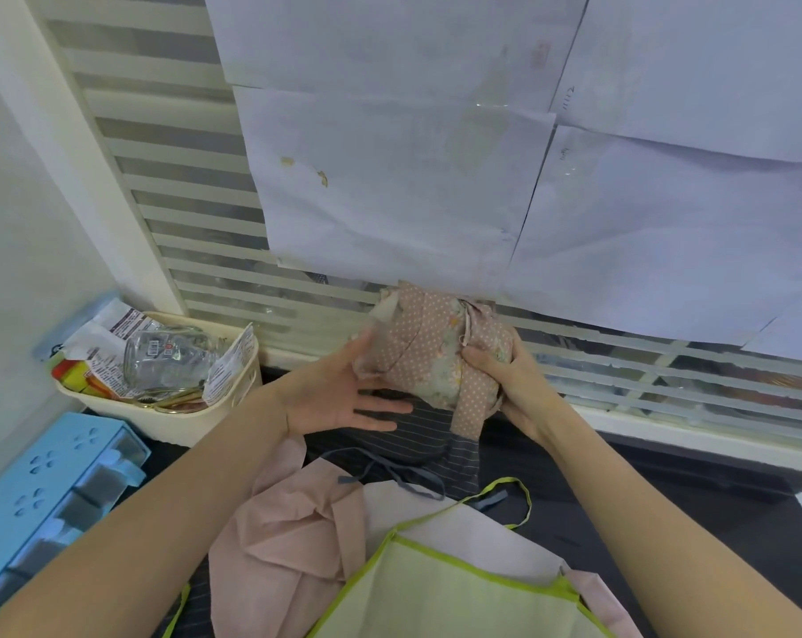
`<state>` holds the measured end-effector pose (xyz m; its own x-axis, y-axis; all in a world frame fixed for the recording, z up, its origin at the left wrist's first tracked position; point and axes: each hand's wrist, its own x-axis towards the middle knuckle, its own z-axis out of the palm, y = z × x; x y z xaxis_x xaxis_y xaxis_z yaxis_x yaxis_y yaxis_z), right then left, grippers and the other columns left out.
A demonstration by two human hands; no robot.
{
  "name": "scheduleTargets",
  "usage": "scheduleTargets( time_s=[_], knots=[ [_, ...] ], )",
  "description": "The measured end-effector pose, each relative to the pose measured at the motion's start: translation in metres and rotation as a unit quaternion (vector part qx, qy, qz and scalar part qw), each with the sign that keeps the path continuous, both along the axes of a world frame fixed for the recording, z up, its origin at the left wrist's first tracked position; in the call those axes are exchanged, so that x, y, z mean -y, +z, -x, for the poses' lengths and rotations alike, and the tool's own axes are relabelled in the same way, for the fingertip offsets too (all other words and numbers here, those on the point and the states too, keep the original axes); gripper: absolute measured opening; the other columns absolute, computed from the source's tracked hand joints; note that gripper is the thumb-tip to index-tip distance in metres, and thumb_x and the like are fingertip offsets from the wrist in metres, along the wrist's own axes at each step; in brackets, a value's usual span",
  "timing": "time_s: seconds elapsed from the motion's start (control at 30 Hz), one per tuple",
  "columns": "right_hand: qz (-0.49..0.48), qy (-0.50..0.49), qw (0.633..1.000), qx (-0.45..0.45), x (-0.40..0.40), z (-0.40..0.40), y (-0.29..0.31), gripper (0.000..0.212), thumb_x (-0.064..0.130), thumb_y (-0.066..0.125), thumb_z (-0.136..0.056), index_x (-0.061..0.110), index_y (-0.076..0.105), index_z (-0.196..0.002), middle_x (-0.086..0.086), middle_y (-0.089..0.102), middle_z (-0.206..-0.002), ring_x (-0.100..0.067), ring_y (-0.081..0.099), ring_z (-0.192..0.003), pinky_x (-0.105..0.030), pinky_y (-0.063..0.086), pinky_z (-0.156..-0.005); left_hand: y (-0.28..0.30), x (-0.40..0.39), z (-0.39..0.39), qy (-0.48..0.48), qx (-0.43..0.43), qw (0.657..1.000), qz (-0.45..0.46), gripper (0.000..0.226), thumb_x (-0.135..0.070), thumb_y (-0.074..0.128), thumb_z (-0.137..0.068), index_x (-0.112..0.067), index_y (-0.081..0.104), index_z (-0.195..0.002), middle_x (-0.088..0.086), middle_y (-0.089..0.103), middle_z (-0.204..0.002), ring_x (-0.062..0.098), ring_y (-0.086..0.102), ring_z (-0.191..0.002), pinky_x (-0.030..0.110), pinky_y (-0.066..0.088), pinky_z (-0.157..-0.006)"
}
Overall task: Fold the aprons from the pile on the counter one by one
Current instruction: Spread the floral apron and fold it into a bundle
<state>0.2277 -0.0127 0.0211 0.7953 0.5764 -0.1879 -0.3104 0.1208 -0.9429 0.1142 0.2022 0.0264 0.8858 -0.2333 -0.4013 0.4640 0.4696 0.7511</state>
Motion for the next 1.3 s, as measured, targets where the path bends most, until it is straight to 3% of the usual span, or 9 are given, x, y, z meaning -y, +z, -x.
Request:
scheduleTargets(
  time_s=[0.17,0.27,0.4,0.5,0.7,0.87,0.97,1.13,1.3],
  knots=[
    [0.094,0.073,0.989,0.083,0.001,0.005,-0.005,0.067,0.019,0.081,-0.057,0.023,0.05,-0.116,-0.007,0.062,-0.115,-0.023,0.061,-0.107,-0.044,0.052,-0.091,0.001,0.0,0.011,-0.018,0.071,0.995,-0.064,0.087,-0.057,0.088,-0.042,-0.013,0.064,-0.114,0.01,0.066,-0.113,0.026,0.062,-0.101,0.04,0.048,-0.094],
    [0.148,0.072,0.975,0.149,0.003,0.007,-0.01,0.061,0.013,0.083,-0.065,0.019,0.05,-0.116,0.002,0.062,-0.107,-0.008,0.062,-0.096,-0.023,0.054,-0.076,0.014,0.002,0.009,-0.033,0.1,0.971,-0.216,0.09,-0.052,0.09,-0.039,-0.013,0.055,-0.112,0.007,0.069,-0.096,0.024,0.064,-0.091,0.041,0.047,-0.091],
    [0.275,0.197,0.904,0.261,-0.001,0.008,-0.007,0.049,0.012,0.078,-0.075,0.026,0.048,-0.112,0.013,0.057,-0.103,-0.002,0.057,-0.089,-0.011,0.047,-0.07,0.006,0.013,0.002,-0.045,0.133,0.875,-0.463,0.06,-0.015,0.082,-0.069,-0.029,0.051,-0.118,-0.005,0.062,-0.11,0.016,0.061,-0.105,0.021,0.049,-0.09],
    [0.33,0.327,0.857,0.222,-0.004,0.0,0.011,0.055,0.028,0.07,-0.083,0.027,0.046,-0.132,0.008,0.052,-0.129,-0.007,0.051,-0.114,-0.022,0.041,-0.098,-0.004,0.014,0.002,-0.08,0.179,0.808,-0.555,0.052,-0.005,0.073,-0.073,-0.023,0.052,-0.117,-0.018,0.057,-0.098,0.009,0.057,-0.101,0.003,0.041,-0.076],
    [0.286,0.276,0.874,0.28,-0.036,0.001,0.036,0.063,0.014,0.067,-0.083,0.028,0.038,-0.138,0.001,0.044,-0.139,-0.014,0.044,-0.125,-0.022,0.037,-0.102,-0.007,0.021,-0.008,-0.183,0.23,0.71,-0.641,0.048,-0.008,0.068,-0.074,-0.011,0.055,-0.12,0.003,0.062,-0.11,0.014,0.055,-0.099,0.024,0.042,-0.08],
    [0.313,0.261,0.787,0.464,-0.045,0.016,0.038,0.009,0.009,0.063,-0.085,0.01,0.064,-0.094,0.009,0.055,-0.072,0.002,0.048,-0.061,-0.011,0.037,-0.055,-0.011,0.009,-0.007,-0.154,0.195,0.759,-0.601,0.048,-0.019,0.074,-0.067,-0.022,0.055,-0.111,-0.007,0.059,-0.1,0.011,0.056,-0.094,0.02,0.044,-0.077],
    [0.338,0.274,0.754,0.491,-0.032,0.022,0.033,0.015,0.019,0.055,-0.092,0.007,0.063,-0.088,0.011,0.046,-0.059,-0.002,0.037,-0.052,-0.015,0.03,-0.05,-0.007,-0.008,-0.005,-0.097,0.162,0.795,-0.576,0.046,-0.009,0.077,-0.073,-0.039,0.051,-0.097,-0.015,0.058,-0.098,0.006,0.055,-0.089,0.015,0.044,-0.074],
    [0.487,0.317,0.679,0.449,-0.039,0.018,0.034,0.033,0.016,0.033,-0.099,0.002,0.062,-0.093,-0.009,0.071,-0.082,-0.015,0.059,-0.061,-0.029,0.049,-0.071,-0.005,-0.002,-0.009,-0.077,0.168,0.756,-0.628,0.042,-0.011,0.077,-0.071,-0.032,0.053,-0.097,-0.008,0.061,-0.094,0.0,0.054,-0.079,0.013,0.041,-0.067],
    [0.517,0.288,0.655,0.47,-0.045,0.016,0.041,0.021,0.018,0.06,-0.091,0.004,0.067,-0.105,-0.01,0.068,-0.101,-0.016,0.06,-0.067,-0.027,0.053,-0.07,-0.003,0.004,-0.013,-0.069,0.191,0.737,-0.645,0.038,-0.012,0.078,-0.069,-0.026,0.052,-0.092,0.004,0.066,-0.093,0.02,0.059,-0.083,0.033,0.047,-0.073]
  ],
)
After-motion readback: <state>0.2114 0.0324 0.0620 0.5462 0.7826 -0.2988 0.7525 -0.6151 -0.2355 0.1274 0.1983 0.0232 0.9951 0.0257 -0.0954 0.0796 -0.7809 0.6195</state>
